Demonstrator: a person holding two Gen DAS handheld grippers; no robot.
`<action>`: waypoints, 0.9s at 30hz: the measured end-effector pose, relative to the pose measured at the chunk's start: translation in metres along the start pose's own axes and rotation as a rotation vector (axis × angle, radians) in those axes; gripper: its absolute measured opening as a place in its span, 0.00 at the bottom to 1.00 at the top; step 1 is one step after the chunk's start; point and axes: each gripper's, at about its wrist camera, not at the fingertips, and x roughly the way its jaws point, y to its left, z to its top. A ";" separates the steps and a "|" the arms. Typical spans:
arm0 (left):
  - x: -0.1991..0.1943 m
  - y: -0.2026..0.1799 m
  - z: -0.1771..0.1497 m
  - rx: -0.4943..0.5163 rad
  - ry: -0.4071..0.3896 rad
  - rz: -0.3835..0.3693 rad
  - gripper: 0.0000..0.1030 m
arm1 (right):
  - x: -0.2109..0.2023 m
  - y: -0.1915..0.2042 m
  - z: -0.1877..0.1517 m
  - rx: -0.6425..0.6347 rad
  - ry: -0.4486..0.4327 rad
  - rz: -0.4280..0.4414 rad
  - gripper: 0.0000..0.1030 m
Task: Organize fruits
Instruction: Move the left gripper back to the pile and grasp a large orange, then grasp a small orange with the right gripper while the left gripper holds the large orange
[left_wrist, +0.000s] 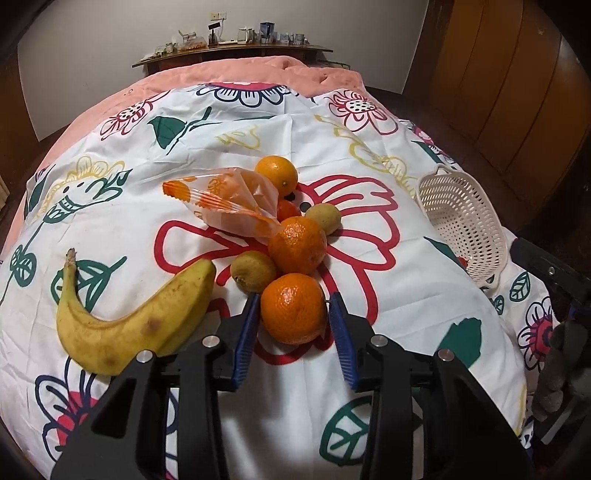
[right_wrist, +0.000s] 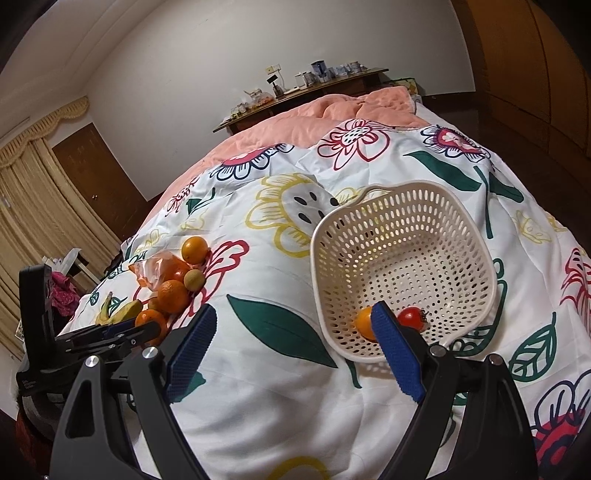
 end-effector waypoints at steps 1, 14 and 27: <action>-0.002 0.000 -0.001 0.001 -0.004 -0.001 0.38 | 0.001 0.002 0.001 -0.005 0.003 0.004 0.83; -0.043 0.011 -0.021 -0.001 -0.080 0.008 0.38 | 0.030 0.056 0.008 -0.092 0.114 0.105 0.83; -0.051 0.034 -0.040 -0.049 -0.095 -0.012 0.38 | 0.085 0.124 0.018 -0.234 0.297 0.143 0.62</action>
